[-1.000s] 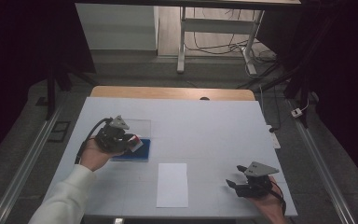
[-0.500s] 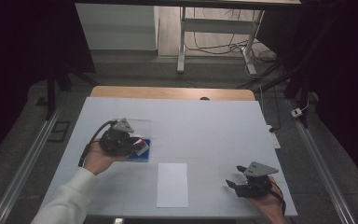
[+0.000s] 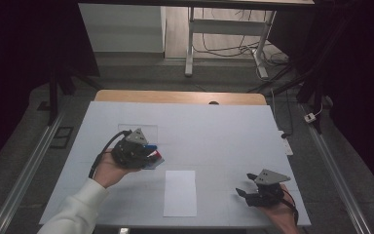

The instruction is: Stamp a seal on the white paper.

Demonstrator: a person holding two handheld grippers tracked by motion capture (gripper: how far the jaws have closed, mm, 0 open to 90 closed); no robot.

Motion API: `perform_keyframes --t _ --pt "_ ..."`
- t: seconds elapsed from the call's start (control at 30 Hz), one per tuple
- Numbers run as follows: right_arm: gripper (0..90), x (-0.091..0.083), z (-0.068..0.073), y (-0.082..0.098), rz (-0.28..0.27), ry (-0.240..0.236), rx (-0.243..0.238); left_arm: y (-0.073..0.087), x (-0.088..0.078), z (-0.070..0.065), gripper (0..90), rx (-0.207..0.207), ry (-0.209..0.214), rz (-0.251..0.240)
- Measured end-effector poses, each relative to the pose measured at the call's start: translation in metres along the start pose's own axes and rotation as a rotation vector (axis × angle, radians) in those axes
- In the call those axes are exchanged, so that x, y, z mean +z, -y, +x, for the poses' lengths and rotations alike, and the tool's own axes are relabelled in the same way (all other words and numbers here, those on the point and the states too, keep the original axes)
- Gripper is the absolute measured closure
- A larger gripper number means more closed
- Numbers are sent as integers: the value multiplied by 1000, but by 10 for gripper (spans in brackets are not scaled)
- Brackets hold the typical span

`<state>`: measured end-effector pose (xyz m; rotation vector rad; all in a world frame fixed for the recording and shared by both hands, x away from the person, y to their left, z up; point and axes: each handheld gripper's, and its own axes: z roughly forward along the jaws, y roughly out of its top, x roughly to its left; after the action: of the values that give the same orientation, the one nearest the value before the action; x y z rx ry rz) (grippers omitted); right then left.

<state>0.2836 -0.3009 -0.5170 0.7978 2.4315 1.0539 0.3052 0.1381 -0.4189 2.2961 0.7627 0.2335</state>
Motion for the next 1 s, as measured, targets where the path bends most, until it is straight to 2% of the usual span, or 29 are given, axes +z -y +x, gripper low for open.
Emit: perform_keyframes --t 0.63,1.0 --pt "291 1 0 0 1 0 5 -2 8 -15 702 22 56 2" --pt "292 0 0 0 1 0 7 -2 16 -24 702 33 91 20"
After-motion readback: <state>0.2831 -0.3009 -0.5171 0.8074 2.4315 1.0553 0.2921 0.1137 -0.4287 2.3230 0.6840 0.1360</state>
